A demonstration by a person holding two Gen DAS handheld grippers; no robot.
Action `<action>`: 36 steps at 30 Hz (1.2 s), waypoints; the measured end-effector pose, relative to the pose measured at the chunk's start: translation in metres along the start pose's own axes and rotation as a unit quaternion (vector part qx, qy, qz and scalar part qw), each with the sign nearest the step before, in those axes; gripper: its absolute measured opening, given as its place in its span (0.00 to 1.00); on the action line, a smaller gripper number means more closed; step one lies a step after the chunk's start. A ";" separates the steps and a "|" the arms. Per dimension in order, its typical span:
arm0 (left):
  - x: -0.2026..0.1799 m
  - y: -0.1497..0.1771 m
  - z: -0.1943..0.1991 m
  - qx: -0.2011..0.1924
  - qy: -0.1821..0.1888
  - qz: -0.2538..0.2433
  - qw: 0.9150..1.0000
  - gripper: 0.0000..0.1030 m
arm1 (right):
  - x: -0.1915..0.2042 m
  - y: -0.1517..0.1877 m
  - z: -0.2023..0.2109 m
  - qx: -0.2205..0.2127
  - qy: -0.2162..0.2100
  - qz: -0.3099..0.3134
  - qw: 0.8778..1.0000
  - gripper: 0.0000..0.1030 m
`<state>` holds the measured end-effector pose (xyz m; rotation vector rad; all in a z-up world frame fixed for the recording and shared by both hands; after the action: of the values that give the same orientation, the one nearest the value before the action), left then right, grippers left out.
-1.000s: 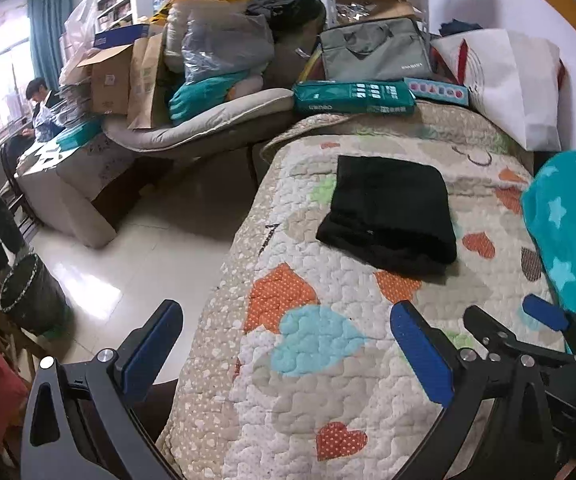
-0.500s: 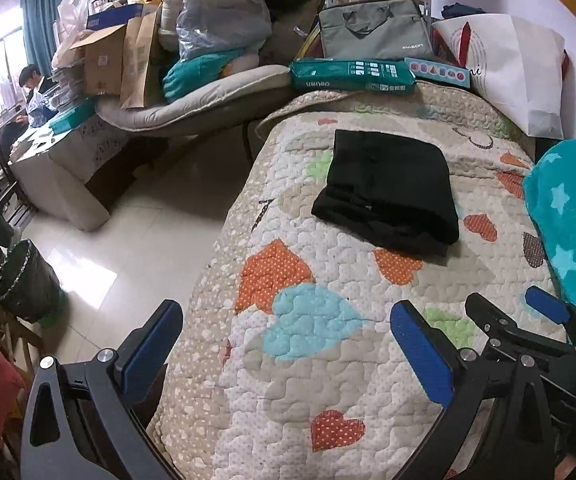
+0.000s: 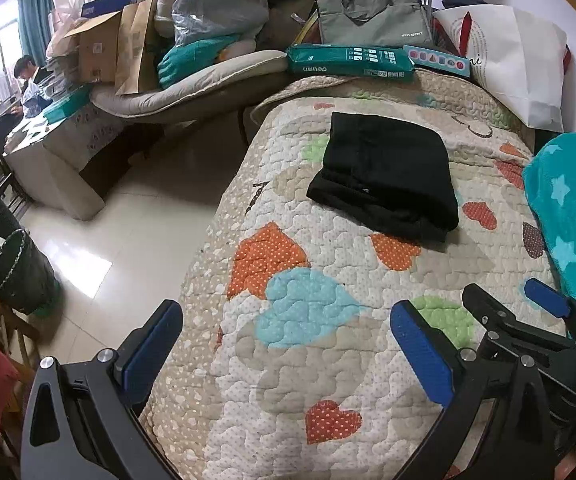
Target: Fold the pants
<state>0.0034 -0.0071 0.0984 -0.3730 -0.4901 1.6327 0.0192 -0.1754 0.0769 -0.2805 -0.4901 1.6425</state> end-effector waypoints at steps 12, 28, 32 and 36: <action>0.003 0.004 -0.012 0.024 0.011 0.008 1.000 1.00 | 0.005 0.002 -0.003 0.006 0.003 0.006 1.000 0.88; 0.008 0.007 -0.021 0.046 0.021 0.022 0.998 1.00 | 0.009 0.004 -0.005 0.010 0.003 0.010 1.000 0.89; 0.008 0.007 -0.022 0.047 0.021 0.022 0.998 1.00 | 0.010 0.004 -0.006 0.010 0.004 0.014 1.000 0.89; 0.008 0.008 -0.024 0.050 0.020 0.022 0.998 1.00 | 0.010 0.004 -0.007 0.010 0.005 0.016 1.000 0.89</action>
<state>0.0079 0.0025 0.0746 -0.3421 -0.3708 1.6826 0.0168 -0.1644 0.0702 -0.2827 -0.4627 1.6766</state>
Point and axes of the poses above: each gripper's, at about its wrist camera, not at the fingertips, and z roughly against the way its jaws point, x to its left, y to its underside, the point moved 2 cm from there along -z, roughly the way its jaws point, and after that the axes turned 9 degrees about x, right-handed, at the moved point
